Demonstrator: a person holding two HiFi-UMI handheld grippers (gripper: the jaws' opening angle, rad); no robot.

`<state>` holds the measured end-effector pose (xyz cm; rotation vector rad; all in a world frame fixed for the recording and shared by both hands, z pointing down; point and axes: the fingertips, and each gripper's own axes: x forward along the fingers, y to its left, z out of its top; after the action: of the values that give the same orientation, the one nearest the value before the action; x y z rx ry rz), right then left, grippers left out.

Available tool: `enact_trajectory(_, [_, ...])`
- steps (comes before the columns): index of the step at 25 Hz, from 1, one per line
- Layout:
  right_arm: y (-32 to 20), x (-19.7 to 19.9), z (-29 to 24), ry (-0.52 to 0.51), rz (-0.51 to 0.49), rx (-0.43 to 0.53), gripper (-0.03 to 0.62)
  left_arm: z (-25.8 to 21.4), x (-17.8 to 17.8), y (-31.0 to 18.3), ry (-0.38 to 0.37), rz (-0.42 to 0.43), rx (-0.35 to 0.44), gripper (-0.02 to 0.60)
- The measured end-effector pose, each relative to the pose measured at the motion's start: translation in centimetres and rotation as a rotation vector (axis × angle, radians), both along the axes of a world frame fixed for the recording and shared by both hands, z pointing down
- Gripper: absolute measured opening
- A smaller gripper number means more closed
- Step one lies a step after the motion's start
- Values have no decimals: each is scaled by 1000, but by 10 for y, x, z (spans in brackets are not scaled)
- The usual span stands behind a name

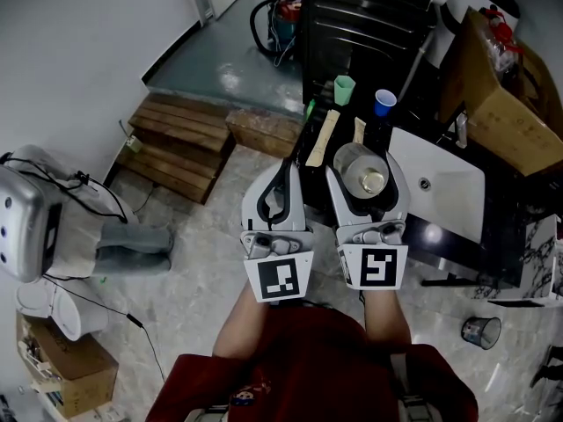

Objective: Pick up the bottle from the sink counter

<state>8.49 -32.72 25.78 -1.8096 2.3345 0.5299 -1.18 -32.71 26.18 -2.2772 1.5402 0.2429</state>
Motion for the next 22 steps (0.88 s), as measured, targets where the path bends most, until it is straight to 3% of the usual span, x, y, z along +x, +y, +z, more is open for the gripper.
enact_trajectory(22, [-5,-14,5,-8,-3,-26,334,0,-15,0,12,-20,-15,3])
